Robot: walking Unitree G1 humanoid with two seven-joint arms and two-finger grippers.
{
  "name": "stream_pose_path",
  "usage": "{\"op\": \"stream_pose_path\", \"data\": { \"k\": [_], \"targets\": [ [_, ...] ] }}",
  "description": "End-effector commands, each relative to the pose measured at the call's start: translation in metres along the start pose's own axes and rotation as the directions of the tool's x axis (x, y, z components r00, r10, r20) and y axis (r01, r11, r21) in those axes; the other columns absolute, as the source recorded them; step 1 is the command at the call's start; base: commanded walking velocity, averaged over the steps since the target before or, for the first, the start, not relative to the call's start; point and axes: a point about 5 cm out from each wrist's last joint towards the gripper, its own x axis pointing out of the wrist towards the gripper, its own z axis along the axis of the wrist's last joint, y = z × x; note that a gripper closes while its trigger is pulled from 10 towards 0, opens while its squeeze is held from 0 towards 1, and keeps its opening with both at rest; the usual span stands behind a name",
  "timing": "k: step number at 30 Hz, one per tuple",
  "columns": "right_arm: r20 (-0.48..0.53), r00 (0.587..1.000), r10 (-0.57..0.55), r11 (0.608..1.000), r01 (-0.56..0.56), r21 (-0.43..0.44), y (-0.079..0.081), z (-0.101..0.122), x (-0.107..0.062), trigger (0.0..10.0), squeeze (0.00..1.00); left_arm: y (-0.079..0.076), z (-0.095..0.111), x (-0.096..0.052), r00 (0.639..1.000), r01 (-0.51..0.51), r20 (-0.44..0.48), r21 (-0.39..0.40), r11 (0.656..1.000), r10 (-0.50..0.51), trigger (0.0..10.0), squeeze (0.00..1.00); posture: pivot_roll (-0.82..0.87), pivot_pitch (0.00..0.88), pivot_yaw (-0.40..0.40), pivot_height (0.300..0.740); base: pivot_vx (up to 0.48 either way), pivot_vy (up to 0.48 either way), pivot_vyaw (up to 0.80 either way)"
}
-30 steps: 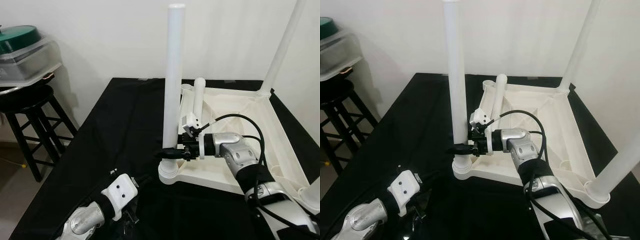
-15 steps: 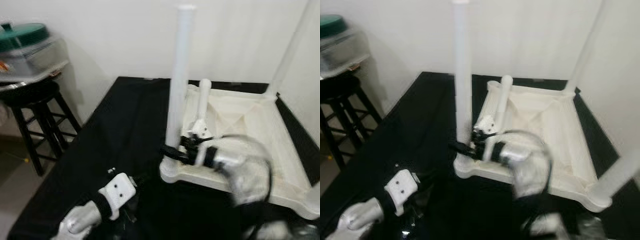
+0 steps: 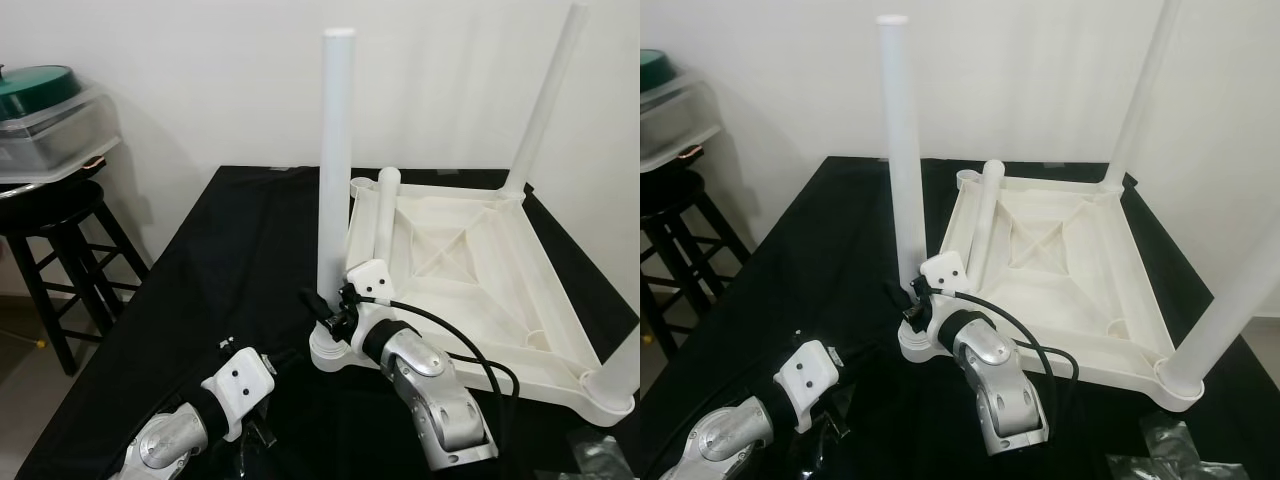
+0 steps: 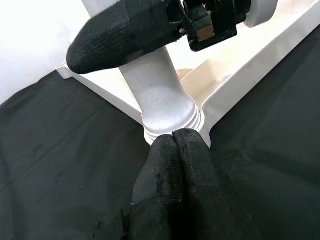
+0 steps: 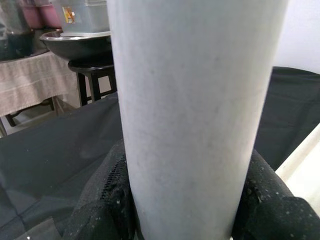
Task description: Building children table
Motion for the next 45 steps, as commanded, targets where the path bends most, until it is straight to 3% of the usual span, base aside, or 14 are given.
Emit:
{"op": "stream_pose_path", "data": {
  "k": [1, 2, 4, 7, 10, 12, 16, 17, 23, 34, 35, 38, 39, 45],
  "targets": [
    [-0.14, 0.99, -0.02, 0.998, 0.027, 0.05, 0.002, -0.024, -0.006, 10.0, 0.0, 0.003, -0.001, -0.001, 1.0, -0.009, -0.012, 0.013, 1.0, 0.009, 10.0, 0.0, -0.05, 0.008, -0.001, 0.74, 0.0, 0.0, 0.0],
    [-0.11, 0.988, 0.105, 0.993, -0.097, 0.074, 0.006, -0.015, -0.008, 10.0, 1.0, 0.002, -0.001, 0.0, 1.0, -0.001, -0.013, 0.015, 1.0, 0.002, 10.0, 0.0, -0.05, 0.004, 0.005, 0.74, 0.0, 0.0, 0.0],
    [-0.11, 0.988, 0.105, 0.993, -0.097, 0.074, 0.006, -0.015, -0.008, 10.0, 1.0, 0.002, -0.001, 0.0, 1.0, -0.001, -0.013, 0.015, 1.0, 0.002, 10.0, 0.0, -0.05, 0.004, 0.005, 0.74, 0.0, 0.0, 0.0],
    [-0.033, 0.95, 0.311, 0.95, -0.31, 0.042, 0.001, 0.008, -0.013, 10.0, 1.0, 0.003, -0.001, 0.001, 1.0, 0.008, -0.014, 0.019, 1.0, -0.008, 10.0, 0.0, -0.04, 0.003, 0.006, 0.74, 0.0, 0.0, 0.0],
    [0.002, 0.899, 0.437, 0.899, -0.437, -0.023, -0.009, 0.023, -0.014, 10.0, 1.0, 0.003, -0.001, 0.002, 1.0, 0.007, -0.012, 0.02, 1.0, -0.007, 10.0, 0.0, -0.04, 0.005, 0.006, 0.74, 0.0, 0.0, 0.0],
    [-0.005, 0.817, 0.577, 0.813, -0.575, -0.096, -0.025, 0.035, -0.013, 10.0, 1.0, 0.002, -0.001, 0.003, 1.0, 0.002, -0.009, 0.019, 1.0, -0.002, 10.0, 0.0, -0.04, 0.002, -0.001, 0.74, 0.0, 0.0, 0.0],
    [-0.021, 0.772, 0.636, 0.768, -0.635, -0.08, -0.03, 0.037, -0.015, 10.0, 1.0, 0.002, -0.001, 0.003, 1.0, 0.0, -0.009, 0.02, 1.0, 0.0, 10.0, 0.0, -0.04, 0.001, 0.0, 0.74, 0.0, 0.0, 0.0],
    [-0.041, 0.764, 0.644, 0.759, -0.645, -0.088, -0.038, 0.039, -0.01, 10.0, 0.0, 0.002, -0.001, 0.003, 1.0, -0.001, -0.008, 0.02, 1.0, 0.001, 10.0, 0.0, -0.03, 0.0, 0.0, 0.74, 0.0, 0.0, 0.0],
    [-0.079, 0.749, 0.658, 0.746, -0.663, -0.07, -0.062, 0.053, 0.008, 10.0, 0.0, 0.0, 0.001, 0.004, 1.0, 0.013, -0.016, 0.05, 0.999, -0.012, 10.0, 0.0, -0.02, 0.0, -0.01, 0.74, 0.0, 0.0, 0.0],
    [-0.092, 0.716, 0.692, 0.716, -0.697, -0.046, -0.071, 0.057, 0.018, 10.0, 0.0, 0.006, 0.001, 0.005, 0.999, 0.022, -0.035, 0.138, 0.99, -0.017, 10.0, 0.0, -0.02, 0.0, -0.016, 0.74, 0.0, 0.0, 0.0],
    [-0.086, 0.704, 0.705, 0.704, -0.709, -0.035, -0.071, 0.057, 0.018, 2.9, 0.0, 0.005, 0.002, 0.007, 0.999, 0.023, -0.038, 0.142, 0.99, -0.017, 10.0, 0.0, -0.02, 0.0, -0.013, 0.74, 0.0, 0.0, 0.0],
    [-0.076, 0.695, 0.715, 0.696, -0.718, -0.024, -0.072, 0.058, 0.019, 2.9, 0.0, 0.005, 0.002, 0.007, 0.999, 0.021, -0.037, 0.139, 0.99, -0.016, 10.0, 0.0, -0.02, 0.0, -0.013, 0.74, 0.0, 0.0, 0.0],
    [-0.07, 0.688, 0.722, 0.689, -0.724, -0.015, -0.073, 0.058, 0.018, 0.0, 0.0, 0.005, 0.002, 0.007, 0.999, 0.019, -0.038, 0.137, 0.99, -0.014, 10.0, 0.0, -0.02, 0.0, -0.011, 0.74, 0.0, 0.0, 0.0],
    [-0.069, 0.711, 0.7, 0.711, -0.703, -0.026, -0.08, 0.052, 0.016, 0.0, 0.0, 0.004, 0.003, 0.007, 0.999, 0.015, -0.036, 0.15, 0.989, -0.01, 10.0, 0.0, -0.02, 0.002, -0.011, 0.74, 0.0, 0.0, 0.0]
  ]
}}
